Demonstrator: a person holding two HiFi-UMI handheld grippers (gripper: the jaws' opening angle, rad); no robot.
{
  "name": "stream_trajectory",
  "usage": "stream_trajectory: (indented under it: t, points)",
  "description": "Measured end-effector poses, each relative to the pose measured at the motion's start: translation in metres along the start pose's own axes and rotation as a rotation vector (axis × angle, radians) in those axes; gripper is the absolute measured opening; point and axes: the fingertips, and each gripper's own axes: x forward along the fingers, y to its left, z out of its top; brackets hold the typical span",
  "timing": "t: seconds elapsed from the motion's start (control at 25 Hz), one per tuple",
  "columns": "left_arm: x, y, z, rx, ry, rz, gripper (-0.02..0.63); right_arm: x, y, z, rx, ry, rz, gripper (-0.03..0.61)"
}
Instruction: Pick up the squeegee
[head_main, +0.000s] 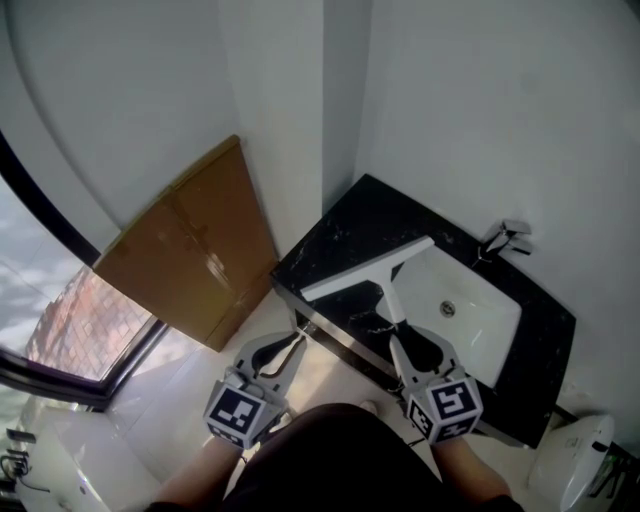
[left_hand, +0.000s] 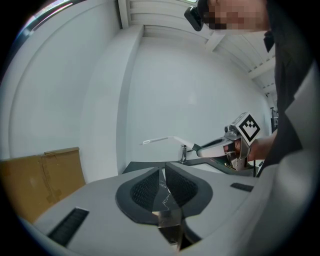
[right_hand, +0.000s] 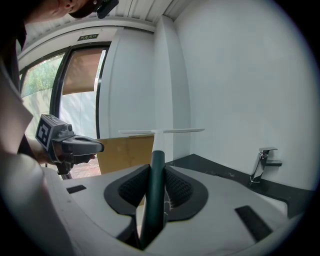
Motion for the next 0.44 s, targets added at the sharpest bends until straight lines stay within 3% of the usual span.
stream_trajectory:
  t: [0.44]
  points:
    - [-0.003,0.0012,0.0001,-0.002,0.0,0.005,0.044,0.0023,0.0045,0.0038,-0.019,-0.01,0.026,0.1]
